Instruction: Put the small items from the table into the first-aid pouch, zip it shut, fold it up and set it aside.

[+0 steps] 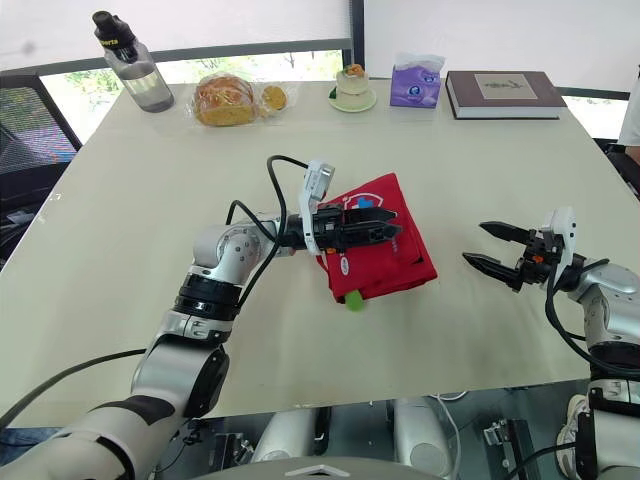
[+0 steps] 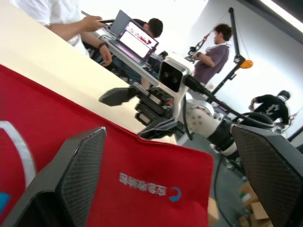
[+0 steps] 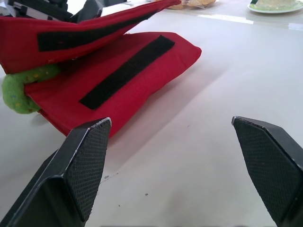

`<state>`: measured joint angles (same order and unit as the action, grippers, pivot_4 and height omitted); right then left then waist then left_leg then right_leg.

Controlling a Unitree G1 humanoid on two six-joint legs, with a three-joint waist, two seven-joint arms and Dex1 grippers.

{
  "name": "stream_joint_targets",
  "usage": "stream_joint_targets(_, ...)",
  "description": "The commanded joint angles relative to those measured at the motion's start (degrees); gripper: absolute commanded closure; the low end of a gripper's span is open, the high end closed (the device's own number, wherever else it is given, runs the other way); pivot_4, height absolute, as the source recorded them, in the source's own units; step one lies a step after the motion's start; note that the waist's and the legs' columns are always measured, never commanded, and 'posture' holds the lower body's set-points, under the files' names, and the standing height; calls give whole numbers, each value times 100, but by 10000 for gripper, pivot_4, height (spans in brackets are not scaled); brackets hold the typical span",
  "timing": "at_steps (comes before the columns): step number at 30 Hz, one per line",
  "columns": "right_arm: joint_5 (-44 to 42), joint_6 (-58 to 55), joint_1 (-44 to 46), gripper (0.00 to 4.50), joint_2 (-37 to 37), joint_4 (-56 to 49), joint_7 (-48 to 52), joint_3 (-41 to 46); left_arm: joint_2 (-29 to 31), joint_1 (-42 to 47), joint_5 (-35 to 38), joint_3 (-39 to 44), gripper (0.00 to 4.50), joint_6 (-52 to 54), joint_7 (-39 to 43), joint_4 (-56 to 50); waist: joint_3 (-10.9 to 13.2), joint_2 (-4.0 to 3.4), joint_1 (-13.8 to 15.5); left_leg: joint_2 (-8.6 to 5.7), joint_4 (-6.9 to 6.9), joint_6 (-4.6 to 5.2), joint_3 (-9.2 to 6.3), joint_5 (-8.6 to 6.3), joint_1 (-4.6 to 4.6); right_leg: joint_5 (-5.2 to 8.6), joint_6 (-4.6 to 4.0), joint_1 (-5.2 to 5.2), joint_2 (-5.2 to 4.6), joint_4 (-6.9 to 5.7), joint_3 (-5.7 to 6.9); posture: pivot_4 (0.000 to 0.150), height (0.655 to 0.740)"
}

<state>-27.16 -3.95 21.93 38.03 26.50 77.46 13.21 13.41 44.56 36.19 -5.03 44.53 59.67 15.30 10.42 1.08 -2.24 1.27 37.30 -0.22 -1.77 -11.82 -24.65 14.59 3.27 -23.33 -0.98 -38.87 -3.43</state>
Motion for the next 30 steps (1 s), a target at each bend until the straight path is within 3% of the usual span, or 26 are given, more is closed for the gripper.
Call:
stream_joint_targets(1,-81,0,-18,1505,44,-253,6,59,-134,84,-272,76,0,-527,-205,100,0,0,3,0,0,0,0,0,0,0,0,0,0,0,0,1500,7400)
stream_joint_targets(7,-36,53,-40,1505,38,-225,-2,44,-357,-19,-1010,-315,0,-1310,-412,327,0,-1,8,-1,0,0,0,0,-1,0,0,0,-1,0,0,1500,7400)
stream_joint_targets(8,-33,63,-43,513,34,-222,-4,46,-432,-25,-1168,-375,2487,-1515,-501,435,-1,-2,12,-1,0,0,0,0,0,0,0,0,0,0,0,1500,7400)
stream_joint_targets(10,-25,94,-69,0,26,-221,-7,49,-575,-14,-1480,-483,8580,-1933,-678,674,-1,-2,25,-2,0,0,0,0,1,0,0,1,-1,0,0,1500,7400)
stream_joint_targets(11,-20,120,-92,0,22,-217,-6,55,-643,-16,-1641,-543,14903,-2161,-744,789,-1,-2,29,-2,1,0,0,0,1,0,1,2,-1,0,0,1500,7400)
stream_joint_targets(16,3,230,-125,0,27,-146,-27,82,-851,-160,-2507,-1024,37616,-3349,-933,1252,-5,-8,61,-4,2,0,0,0,8,-1,1,11,-1,2,0,1500,7400)
stream_joint_targets(18,8,264,-127,0,25,-127,-38,84,-947,-209,-2625,-1062,43328,-3591,-975,1406,-6,-9,80,-6,2,1,0,0,26,0,1,30,-2,6,0,1500,7400)
stream_joint_targets(30,-5,364,-164,0,12,-127,-112,97,-979,84,-3930,-1770,43328,-4549,-1102,2476,-26,-34,184,-26,1,5,-33,-2,97,14,22,146,3,55,-5,1500,7400)
